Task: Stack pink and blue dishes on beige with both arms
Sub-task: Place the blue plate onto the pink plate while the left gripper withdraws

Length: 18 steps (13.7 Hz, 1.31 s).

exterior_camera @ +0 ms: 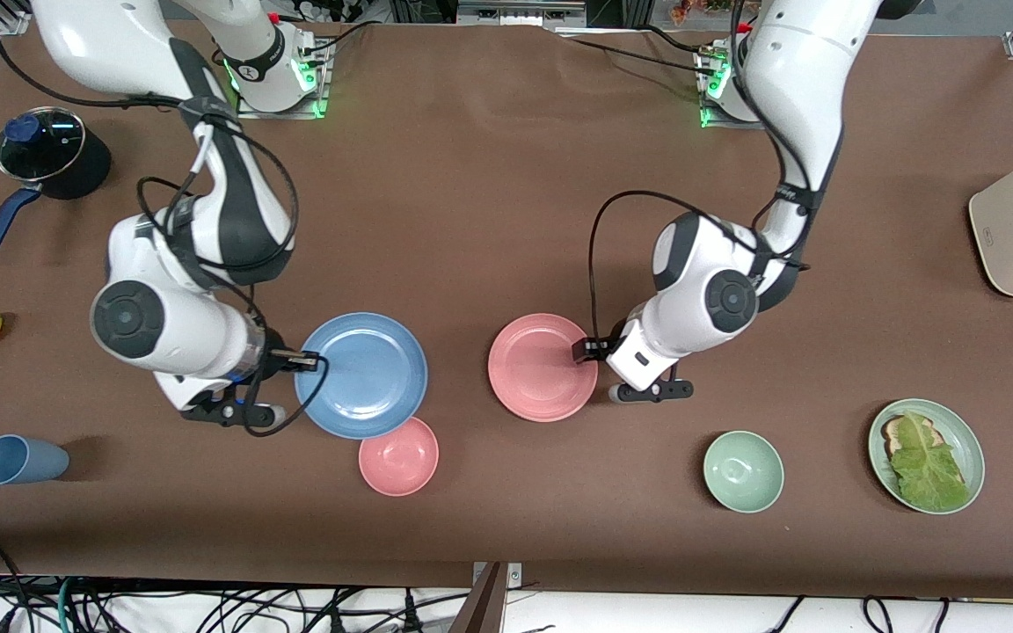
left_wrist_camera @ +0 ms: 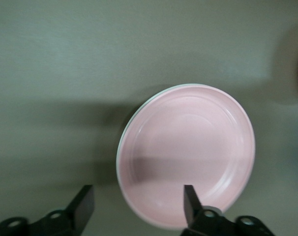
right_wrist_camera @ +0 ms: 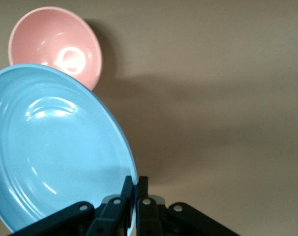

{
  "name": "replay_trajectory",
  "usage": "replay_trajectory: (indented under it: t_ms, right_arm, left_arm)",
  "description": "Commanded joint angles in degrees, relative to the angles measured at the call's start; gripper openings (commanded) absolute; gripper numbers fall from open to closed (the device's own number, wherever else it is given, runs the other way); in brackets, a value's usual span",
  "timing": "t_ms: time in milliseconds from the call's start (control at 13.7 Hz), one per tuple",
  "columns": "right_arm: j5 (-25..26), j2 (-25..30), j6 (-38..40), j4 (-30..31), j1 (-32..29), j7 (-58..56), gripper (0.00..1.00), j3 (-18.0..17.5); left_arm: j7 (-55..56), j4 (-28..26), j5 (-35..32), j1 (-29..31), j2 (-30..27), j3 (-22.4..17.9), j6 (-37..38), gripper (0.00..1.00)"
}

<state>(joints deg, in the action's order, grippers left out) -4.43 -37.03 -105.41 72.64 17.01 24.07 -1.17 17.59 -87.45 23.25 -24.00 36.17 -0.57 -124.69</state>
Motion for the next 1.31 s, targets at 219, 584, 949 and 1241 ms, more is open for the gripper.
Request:
replay_trajectory:
  t_ms: [219, 584, 949, 1241]
  right_arm:
    - [-0.5, -2.0, -3.3, -1.6, 11.7, 21.6, 0.00, 0.3]
    - [-0.1, -8.0, -17.9, -1.7, 19.6, 37.9, 0.00, 0.4]
    - [0.2, -10.8, -20.5, -1.5, 22.0, 41.5, 0.11, 0.6]
    - [0.4, -11.2, -21.2, -1.4, 22.2, 41.8, 1.00, 0.7]
  left_arm:
    - [-0.6, -1.0, 0.7, 5.1, -10.1, -0.1, 15.3, 1.00]
    - [-3.2, 1.0, -6.2, 9.3, -16.7, -0.1, 29.7, 1.00]
    - [-4.0, 10.7, -13.4, 14.1, -16.9, -0.1, 45.0, 1.00]
    - [-12.8, 11.0, -16.7, 19.0, -18.9, -0.1, 48.6, 1.00]
